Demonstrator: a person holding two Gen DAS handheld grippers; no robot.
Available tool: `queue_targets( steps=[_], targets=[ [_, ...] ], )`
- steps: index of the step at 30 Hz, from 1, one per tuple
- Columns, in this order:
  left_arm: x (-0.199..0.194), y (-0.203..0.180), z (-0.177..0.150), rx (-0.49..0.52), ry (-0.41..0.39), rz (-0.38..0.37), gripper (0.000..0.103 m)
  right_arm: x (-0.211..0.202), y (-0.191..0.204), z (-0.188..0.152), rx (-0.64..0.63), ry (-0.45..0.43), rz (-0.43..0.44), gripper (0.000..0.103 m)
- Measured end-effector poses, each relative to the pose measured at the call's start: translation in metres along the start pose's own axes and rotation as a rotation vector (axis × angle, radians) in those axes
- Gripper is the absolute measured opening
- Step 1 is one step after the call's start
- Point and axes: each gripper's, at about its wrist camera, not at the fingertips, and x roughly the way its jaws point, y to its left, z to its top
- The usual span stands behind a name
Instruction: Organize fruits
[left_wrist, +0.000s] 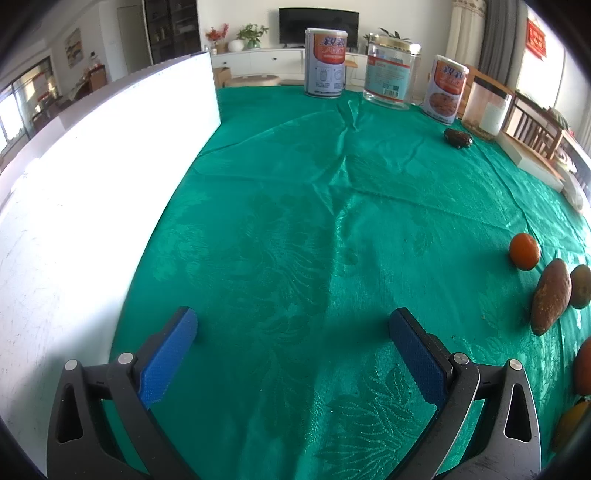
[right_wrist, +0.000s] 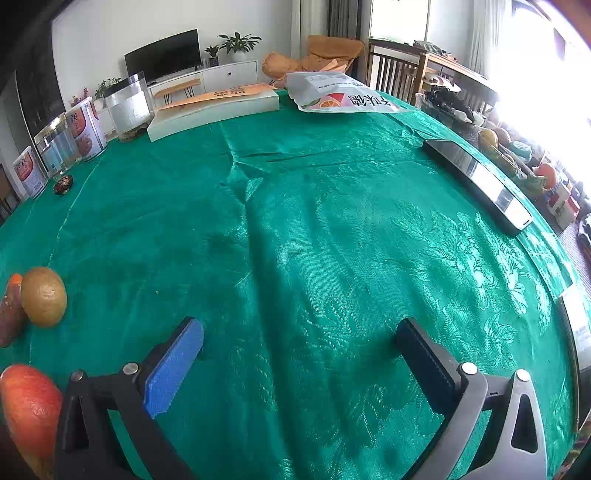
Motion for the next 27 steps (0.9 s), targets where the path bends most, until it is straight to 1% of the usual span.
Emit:
queue_targets(
  steps=[8, 13, 15, 18, 19, 21, 22, 23, 24, 25, 27],
  targets=[
    [0.003, 0.0, 0.003, -0.016, -0.001, 0.013, 0.103, 0.0, 0.0, 0.0, -0.001, 0.0, -0.001, 0.103],
    [0.009, -0.002, 0.01, -0.022, -0.001, 0.016, 0.103, 0.001, 0.005, 0.001, -0.009, 0.001, -0.018, 0.103],
    [0.01, -0.002, 0.012, -0.019, 0.0, 0.012, 0.103, -0.001, 0.01, 0.001, -0.008, -0.008, -0.054, 0.103],
    [0.011, -0.003, 0.014, -0.011, 0.006, 0.017, 0.103, -0.006, 0.024, 0.0, -0.046, -0.035, -0.144, 0.103],
    [0.013, -0.004, 0.016, -0.008, -0.001, 0.002, 0.103, -0.006, 0.026, 0.0, -0.053, -0.039, -0.154, 0.103],
    [0.014, -0.004, 0.016, -0.006, 0.001, 0.003, 0.103, -0.005, 0.021, 0.001, -0.028, -0.029, -0.13, 0.103],
    [0.014, -0.004, 0.016, -0.006, 0.0, 0.003, 0.103, -0.003, 0.014, 0.001, 0.009, -0.014, -0.091, 0.103],
    [0.014, -0.005, 0.016, -0.006, 0.0, 0.003, 0.103, 0.001, 0.004, 0.001, 0.069, 0.008, -0.033, 0.103],
    [0.015, -0.005, 0.016, -0.006, -0.001, 0.004, 0.103, 0.0, -0.002, 0.001, 0.085, -0.006, -0.028, 0.103],
    [0.014, -0.005, 0.016, -0.006, 0.001, 0.003, 0.103, 0.001, -0.002, 0.001, 0.068, 0.004, -0.04, 0.103],
    [0.014, -0.005, 0.016, -0.006, -0.001, 0.004, 0.103, 0.001, -0.003, 0.002, 0.059, 0.003, -0.033, 0.103]
  ],
)
